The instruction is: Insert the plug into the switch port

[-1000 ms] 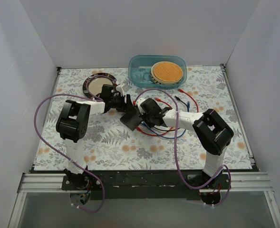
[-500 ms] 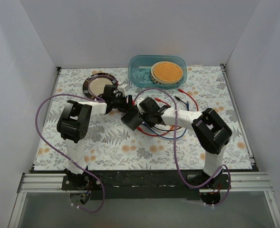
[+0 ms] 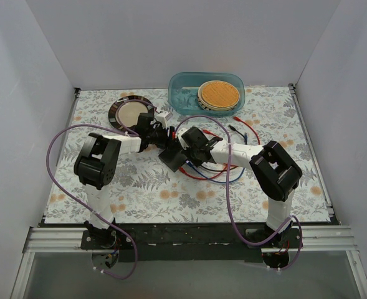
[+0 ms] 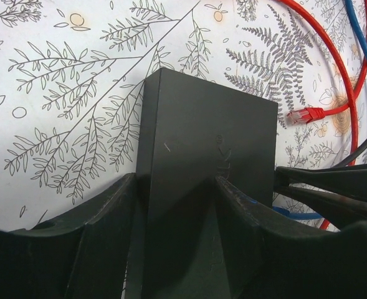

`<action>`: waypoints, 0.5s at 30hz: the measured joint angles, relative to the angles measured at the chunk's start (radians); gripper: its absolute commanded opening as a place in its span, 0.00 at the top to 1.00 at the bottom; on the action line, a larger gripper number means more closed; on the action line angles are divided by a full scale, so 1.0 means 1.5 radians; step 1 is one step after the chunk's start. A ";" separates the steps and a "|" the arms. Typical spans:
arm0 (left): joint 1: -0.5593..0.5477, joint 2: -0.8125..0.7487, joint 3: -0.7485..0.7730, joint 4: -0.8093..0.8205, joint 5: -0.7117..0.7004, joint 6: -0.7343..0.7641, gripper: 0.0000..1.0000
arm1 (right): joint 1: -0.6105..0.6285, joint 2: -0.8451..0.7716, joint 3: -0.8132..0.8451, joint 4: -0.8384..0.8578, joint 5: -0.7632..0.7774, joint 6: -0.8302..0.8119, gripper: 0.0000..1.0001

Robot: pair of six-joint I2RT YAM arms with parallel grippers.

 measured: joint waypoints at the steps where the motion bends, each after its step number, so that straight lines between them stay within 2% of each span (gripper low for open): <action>1: 0.000 0.000 0.000 -0.001 -0.001 0.002 0.51 | 0.000 0.000 0.000 0.000 -0.001 0.000 0.99; 11: -0.001 -0.012 -0.017 0.005 -0.009 0.006 0.51 | 0.000 0.000 0.000 0.000 -0.007 -0.002 0.99; 15: -0.003 -0.023 -0.035 0.016 -0.023 -0.001 0.47 | 0.000 0.000 0.000 0.001 -0.011 -0.002 0.99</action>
